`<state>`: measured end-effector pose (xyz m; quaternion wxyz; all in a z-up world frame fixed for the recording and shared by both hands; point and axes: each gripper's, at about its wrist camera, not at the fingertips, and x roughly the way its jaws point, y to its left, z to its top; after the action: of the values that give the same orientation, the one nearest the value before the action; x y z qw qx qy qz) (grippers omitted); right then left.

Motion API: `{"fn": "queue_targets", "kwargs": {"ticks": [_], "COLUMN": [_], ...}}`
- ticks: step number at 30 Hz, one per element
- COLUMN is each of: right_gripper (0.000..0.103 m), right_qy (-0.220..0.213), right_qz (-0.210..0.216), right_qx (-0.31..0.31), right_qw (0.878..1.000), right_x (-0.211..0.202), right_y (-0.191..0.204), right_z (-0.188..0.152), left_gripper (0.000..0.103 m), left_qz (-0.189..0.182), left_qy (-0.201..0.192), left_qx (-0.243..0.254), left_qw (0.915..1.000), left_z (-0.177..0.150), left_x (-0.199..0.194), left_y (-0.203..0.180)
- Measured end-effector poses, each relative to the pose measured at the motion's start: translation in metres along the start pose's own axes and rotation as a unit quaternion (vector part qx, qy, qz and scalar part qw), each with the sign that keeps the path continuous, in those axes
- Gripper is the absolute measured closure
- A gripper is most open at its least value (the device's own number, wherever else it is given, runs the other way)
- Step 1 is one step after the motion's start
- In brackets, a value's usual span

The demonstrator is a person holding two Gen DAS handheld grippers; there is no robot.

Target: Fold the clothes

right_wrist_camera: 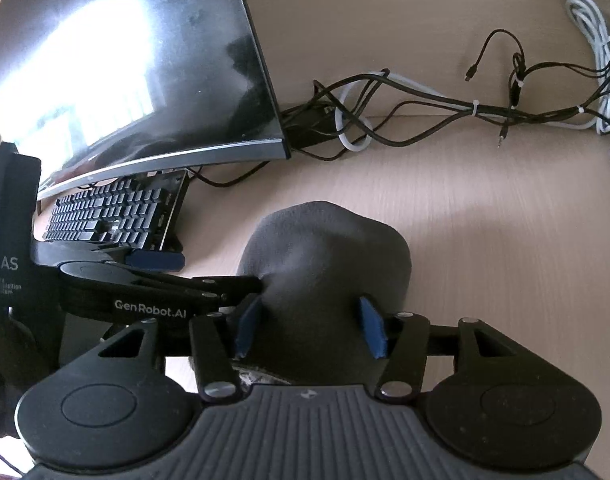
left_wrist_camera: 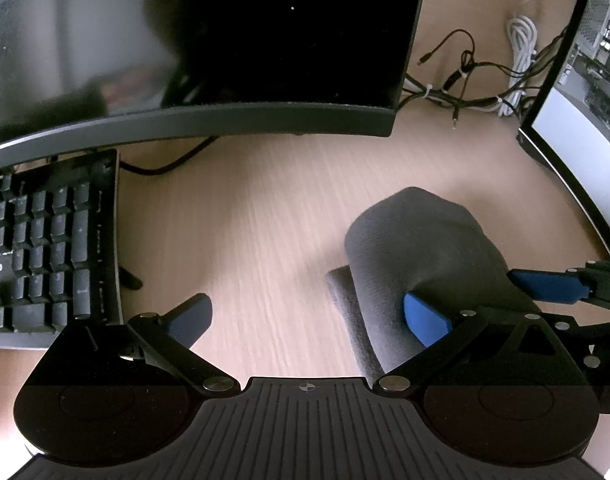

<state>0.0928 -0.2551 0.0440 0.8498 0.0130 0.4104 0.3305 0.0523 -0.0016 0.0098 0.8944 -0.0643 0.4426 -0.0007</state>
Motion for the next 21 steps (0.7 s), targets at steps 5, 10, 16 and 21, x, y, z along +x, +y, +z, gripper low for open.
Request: {"fn": "queue_targets", "kwargs": {"ticks": [5,10,16,21], "right_gripper": [0.032,0.014,0.016,0.023], "right_qy": [-0.004,0.011,0.036,0.050], "right_qz": [0.013,0.012,0.052,0.066], "right_qx": [0.011,0.035,0.091,0.092], "right_qw": [1.000,0.999,0.994,0.992], "right_x": [0.004,0.018,0.030,0.027], "right_y": [-0.009,-0.020,-0.038,-0.040], "right_z": [0.003,0.002,0.000,-0.002], "left_gripper": [0.000,0.000,0.000,0.000], "left_qz": [-0.017,-0.014,-0.036,-0.049], "left_qy": [0.007,0.005,0.026,0.041], "left_qx": [-0.028,-0.041,-0.066,-0.069], "left_qw": [0.9994,0.9990,0.9968,0.9956], "left_z": [0.001,0.000,-0.002,-0.004], "left_x": [-0.003,-0.014,-0.006,-0.002], "left_y": [0.009,0.016,0.021,0.019]}}
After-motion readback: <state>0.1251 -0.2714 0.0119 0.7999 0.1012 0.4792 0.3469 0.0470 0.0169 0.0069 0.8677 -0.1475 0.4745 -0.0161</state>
